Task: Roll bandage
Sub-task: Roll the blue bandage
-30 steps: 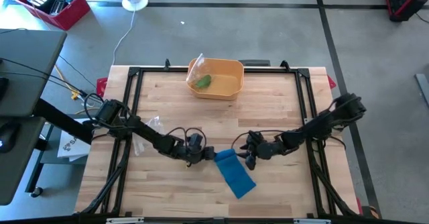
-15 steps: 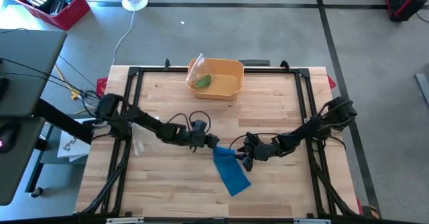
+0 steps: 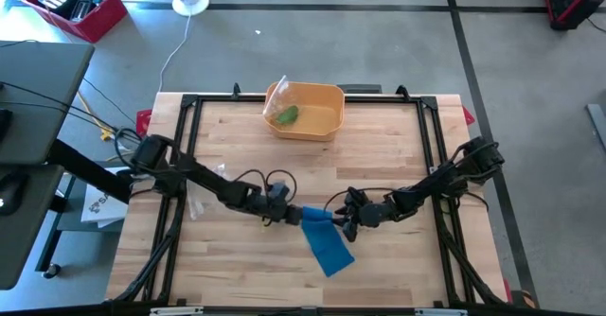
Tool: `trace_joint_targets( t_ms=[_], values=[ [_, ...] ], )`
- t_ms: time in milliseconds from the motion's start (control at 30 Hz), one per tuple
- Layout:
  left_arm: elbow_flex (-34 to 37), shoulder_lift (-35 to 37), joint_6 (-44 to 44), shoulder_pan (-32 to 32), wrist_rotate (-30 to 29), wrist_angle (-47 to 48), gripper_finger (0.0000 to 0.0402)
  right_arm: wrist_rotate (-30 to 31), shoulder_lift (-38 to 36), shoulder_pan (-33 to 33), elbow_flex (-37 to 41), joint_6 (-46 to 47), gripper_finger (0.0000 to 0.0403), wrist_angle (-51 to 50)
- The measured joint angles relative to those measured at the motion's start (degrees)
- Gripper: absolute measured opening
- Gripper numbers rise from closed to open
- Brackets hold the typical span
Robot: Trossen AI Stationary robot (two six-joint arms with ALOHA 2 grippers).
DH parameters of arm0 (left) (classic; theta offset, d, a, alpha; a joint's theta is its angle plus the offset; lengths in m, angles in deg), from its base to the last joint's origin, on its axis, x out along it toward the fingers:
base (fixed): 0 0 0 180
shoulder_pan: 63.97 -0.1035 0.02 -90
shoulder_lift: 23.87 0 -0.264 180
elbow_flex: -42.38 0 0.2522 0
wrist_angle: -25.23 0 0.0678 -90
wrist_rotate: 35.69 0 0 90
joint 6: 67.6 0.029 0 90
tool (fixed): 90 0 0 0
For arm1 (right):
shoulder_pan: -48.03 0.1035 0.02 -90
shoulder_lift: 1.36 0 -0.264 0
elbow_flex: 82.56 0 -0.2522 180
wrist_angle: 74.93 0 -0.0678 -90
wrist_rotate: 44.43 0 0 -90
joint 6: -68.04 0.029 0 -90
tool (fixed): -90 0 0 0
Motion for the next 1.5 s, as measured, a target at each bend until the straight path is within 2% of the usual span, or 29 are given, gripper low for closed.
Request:
trace_joint_targets(
  t_ms=[133, 400, 533, 933, 1167, 1300, 1500],
  values=[
    [-0.03, -0.22, 3.12, -1.06, 1.29, -1.15, 0.0158, -0.04, 0.00, 0.15, 0.00, 0.13, 0.0176, 0.18],
    [-0.01, 2.76, 9.63, -4.32, 5.14, 2.99, 0.0184, -0.20, 0.00, 0.37, 0.00, 0.90, 0.0176, -0.12],
    [-0.04, 2.22, 11.22, -5.68, 6.76, -1.53, 0.0197, -0.20, 0.00, 0.38, 0.00, 0.87, 0.0176, -0.13],
    [-0.16, -2.93, 7.79, -5.07, 8.90, -10.79, 0.0200, -0.15, 0.02, 0.37, 0.00, 0.59, 0.0176, -0.13],
    [0.01, -3.23, 7.72, -5.05, 9.50, -14.44, 0.0200, 0.18, 0.04, 0.37, 0.01, 0.58, 0.0176, -0.28],
    [-0.10, -3.73, 7.70, -5.07, 8.40, -14.78, 0.0194, 0.26, 0.04, 0.37, 0.00, 0.39, 0.0176, -0.22],
    [-0.43, -7.25, 6.61, -5.10, 8.79, -21.90, 0.0179, 0.24, 0.04, 0.39, 0.02, -0.26, 0.0176, -0.33]
  ],
)
